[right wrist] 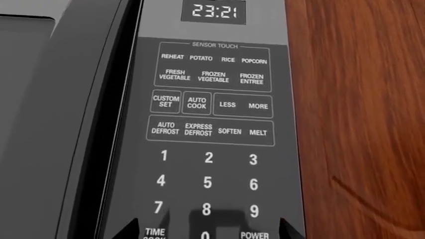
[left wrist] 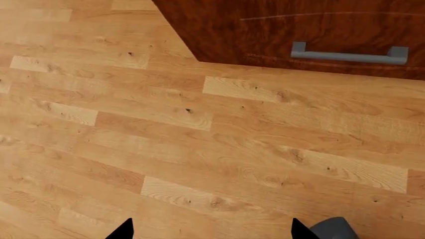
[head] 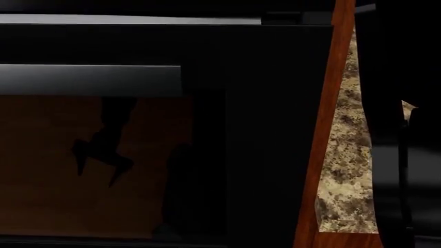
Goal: Press the stop button on the microwave
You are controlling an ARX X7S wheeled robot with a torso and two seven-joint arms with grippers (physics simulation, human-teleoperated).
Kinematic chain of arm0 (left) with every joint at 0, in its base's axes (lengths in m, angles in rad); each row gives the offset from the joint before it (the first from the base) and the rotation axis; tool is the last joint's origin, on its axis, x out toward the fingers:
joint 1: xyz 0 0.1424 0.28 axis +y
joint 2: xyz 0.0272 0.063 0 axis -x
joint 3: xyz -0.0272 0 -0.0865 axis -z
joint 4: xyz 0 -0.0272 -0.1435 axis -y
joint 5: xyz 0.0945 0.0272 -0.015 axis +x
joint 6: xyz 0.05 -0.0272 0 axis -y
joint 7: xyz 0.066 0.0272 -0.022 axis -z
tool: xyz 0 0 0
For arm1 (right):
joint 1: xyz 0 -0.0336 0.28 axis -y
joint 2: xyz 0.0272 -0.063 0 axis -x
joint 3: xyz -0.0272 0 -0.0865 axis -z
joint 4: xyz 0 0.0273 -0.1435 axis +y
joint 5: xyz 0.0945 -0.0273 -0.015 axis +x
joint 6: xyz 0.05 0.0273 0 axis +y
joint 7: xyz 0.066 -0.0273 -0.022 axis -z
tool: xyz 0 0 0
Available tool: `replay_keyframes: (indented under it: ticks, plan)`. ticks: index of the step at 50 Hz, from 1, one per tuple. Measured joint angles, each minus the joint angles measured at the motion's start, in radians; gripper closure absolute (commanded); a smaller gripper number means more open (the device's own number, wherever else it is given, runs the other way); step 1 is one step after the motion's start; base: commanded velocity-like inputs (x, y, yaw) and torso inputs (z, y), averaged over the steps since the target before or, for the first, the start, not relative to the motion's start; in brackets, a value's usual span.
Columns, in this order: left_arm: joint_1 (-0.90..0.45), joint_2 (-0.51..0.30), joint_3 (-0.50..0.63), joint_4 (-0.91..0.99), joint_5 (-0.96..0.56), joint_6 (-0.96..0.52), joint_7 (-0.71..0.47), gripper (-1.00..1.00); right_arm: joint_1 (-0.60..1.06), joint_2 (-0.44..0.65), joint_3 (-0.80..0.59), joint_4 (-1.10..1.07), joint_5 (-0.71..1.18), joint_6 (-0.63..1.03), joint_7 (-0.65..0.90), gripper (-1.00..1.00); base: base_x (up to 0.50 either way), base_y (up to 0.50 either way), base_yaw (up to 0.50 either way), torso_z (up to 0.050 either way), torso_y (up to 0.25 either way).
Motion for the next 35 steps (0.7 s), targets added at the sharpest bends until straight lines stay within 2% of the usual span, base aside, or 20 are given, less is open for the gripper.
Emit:
replay_keyframes:
  ticks: [6,7,35]
  plan:
    - [0.0,0.0,0.0,0.0,0.0,0.0,0.0,-1.0,-0.004,0.007,0.004,-0.022,0.015,0.029,0.018,-1.0,0.0,0.0,0.0,0.0,0.0]
    - [0.0,0.0,0.0,0.0,0.0,0.0,0.0,-1.0,-0.005,0.008,0.004,-0.025,0.017,0.033,0.021,1.0,0.0,0.0,0.0,0.0,0.0]
    - [0.0,0.0,0.0,0.0,0.0,0.0,0.0,-1.0,-0.064,0.062,0.048,-0.266,0.144,0.241,0.162,1.0,0.0,0.0,0.0,0.0,0.0]
